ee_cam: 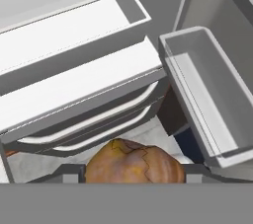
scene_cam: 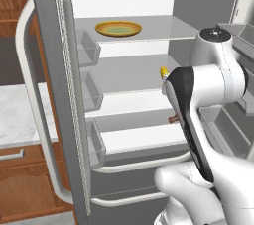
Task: Retrieve the chicken drumstick from the fridge and place it on the cutting board.
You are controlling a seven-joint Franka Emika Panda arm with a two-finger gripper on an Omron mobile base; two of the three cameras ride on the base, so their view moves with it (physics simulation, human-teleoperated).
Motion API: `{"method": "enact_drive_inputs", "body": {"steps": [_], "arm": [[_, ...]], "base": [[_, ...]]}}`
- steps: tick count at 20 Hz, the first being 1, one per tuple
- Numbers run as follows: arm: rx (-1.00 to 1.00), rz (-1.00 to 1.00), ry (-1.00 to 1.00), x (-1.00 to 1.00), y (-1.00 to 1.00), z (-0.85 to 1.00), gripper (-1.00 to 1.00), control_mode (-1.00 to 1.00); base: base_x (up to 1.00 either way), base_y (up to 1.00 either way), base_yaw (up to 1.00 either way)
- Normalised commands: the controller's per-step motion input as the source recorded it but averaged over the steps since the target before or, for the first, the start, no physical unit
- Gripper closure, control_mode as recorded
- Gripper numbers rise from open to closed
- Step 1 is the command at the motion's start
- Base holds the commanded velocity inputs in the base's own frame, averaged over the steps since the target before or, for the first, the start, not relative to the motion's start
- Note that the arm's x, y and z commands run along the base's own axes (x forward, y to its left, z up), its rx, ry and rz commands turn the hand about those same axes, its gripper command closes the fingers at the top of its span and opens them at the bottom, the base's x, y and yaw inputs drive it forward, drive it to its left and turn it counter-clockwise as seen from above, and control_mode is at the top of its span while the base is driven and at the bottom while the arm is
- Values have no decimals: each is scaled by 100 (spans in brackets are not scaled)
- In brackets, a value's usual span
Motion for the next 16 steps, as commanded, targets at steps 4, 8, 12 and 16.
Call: {"method": "enact_drive_inputs", "body": {"steps": [4, 8, 12, 16], "arm": [[0, 0, 0, 0, 0, 0, 100, 100], [0, 0, 0, 0, 0, 0, 100, 100], [0, 0, 0, 0, 0, 0, 100, 100], [0, 0, 0, 0, 0, 0, 100, 100]], "base": [[-42, 20, 0], [-56, 26, -3], [-48, 35, -4], [-56, 56, -3]]}}
